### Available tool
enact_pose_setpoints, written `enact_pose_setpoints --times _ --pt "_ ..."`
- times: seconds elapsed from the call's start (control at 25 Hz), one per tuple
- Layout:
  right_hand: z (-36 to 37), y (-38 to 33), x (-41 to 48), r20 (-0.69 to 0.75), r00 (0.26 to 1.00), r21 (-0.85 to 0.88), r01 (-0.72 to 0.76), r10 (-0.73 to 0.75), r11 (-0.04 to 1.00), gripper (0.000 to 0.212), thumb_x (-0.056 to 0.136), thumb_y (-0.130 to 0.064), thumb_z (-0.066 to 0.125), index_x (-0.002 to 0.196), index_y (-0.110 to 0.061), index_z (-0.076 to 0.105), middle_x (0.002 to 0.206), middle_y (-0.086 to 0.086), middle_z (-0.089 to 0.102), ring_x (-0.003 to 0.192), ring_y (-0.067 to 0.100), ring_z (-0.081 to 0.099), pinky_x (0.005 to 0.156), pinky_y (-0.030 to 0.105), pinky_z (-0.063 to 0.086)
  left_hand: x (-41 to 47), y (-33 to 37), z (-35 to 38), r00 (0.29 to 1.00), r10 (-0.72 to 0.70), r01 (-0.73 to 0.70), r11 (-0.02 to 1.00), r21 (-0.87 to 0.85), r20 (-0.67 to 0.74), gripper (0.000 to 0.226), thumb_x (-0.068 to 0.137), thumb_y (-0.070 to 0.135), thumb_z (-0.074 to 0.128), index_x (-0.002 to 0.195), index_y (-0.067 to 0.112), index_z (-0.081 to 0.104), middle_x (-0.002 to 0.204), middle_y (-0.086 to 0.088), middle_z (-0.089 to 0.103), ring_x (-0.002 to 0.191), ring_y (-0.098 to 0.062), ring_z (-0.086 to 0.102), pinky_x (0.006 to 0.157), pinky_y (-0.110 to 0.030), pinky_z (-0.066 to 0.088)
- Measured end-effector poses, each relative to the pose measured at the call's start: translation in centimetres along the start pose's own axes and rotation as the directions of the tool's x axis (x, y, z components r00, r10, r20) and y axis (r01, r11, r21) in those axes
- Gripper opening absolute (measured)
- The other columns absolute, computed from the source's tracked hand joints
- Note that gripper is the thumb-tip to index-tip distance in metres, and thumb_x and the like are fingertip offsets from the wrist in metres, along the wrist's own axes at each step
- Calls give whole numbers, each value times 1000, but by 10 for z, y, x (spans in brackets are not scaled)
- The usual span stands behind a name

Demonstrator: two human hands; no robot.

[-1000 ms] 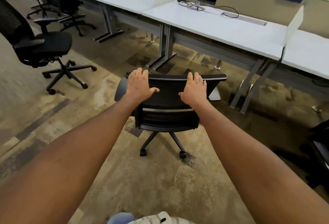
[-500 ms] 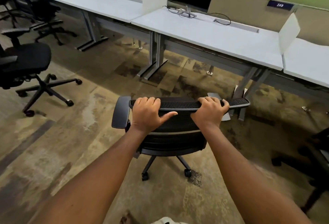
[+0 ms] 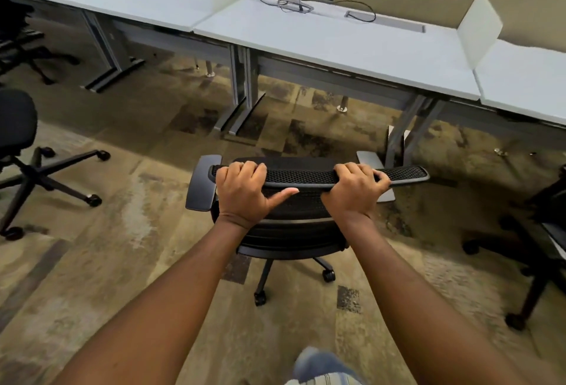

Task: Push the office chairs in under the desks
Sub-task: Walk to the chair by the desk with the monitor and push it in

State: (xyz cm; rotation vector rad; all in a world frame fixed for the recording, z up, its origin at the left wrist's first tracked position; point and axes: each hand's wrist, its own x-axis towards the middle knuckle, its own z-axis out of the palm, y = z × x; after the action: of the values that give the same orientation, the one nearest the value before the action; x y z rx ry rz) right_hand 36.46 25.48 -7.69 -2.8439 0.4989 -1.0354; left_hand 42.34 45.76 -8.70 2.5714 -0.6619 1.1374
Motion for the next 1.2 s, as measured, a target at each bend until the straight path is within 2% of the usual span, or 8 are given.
enact_pose_setpoints --times 0.2,0.4,0.64,0.76,0.92,1.08,1.2 --pt "41 -27 47 150 988 -63 -17 26 998 23 65 -25 69 87 -19 68 90 -4 66 98 24 57 91 43 24 39 -37 30 982 -81 83 996 -7 172 77 75 88 36 82 16 63 77 -2 61 71 -24 50 67 -37 26" --pt "86 -53 102 254 966 -119 -13 43 993 29 65 -31 69 92 -22 65 95 -5 65 103 23 54 89 43 23 85 -69 73 959 -169 181 983 -33 229 81 73 90 28 80 17 61 82 -1 60 80 -24 51 73 -38 26" --pt "131 -80 168 371 928 -128 69 -17 989 30 77 -32 64 105 -23 60 107 -4 62 110 23 50 91 47 27 146 -116 127 932 -222 240 971 -26 286 88 64 95 27 85 18 62 92 0 63 91 -25 52 79 -39 27" --pt "155 -90 195 363 928 -78 121 -85 990 33 78 -29 62 109 -22 56 109 -2 60 111 25 49 94 51 29 172 -142 155 919 -213 230 973 -11 331 92 58 99 28 93 20 63 99 1 62 98 -25 50 85 -42 30" --pt "187 -101 230 391 911 -21 154 -133 988 45 79 -27 64 121 -20 50 114 0 57 115 27 47 97 53 27 211 -175 188 890 -185 210 978 -15 417 100 49 102 31 104 26 64 107 3 61 105 -24 47 87 -41 28" --pt "223 -116 268 398 907 -26 157 -134 987 45 81 -29 65 122 -21 49 117 1 57 116 28 46 97 53 27 252 -211 222 866 -117 177 981 -79 486 101 44 102 34 111 32 63 113 7 61 110 -22 45 87 -39 24" --pt "250 -136 294 404 910 -50 127 -96 991 47 79 -25 66 122 -21 49 116 2 57 116 28 47 97 53 28 279 -238 251 870 -103 162 983 -83 482 95 46 100 37 108 33 64 111 7 63 109 -22 46 89 -41 27"
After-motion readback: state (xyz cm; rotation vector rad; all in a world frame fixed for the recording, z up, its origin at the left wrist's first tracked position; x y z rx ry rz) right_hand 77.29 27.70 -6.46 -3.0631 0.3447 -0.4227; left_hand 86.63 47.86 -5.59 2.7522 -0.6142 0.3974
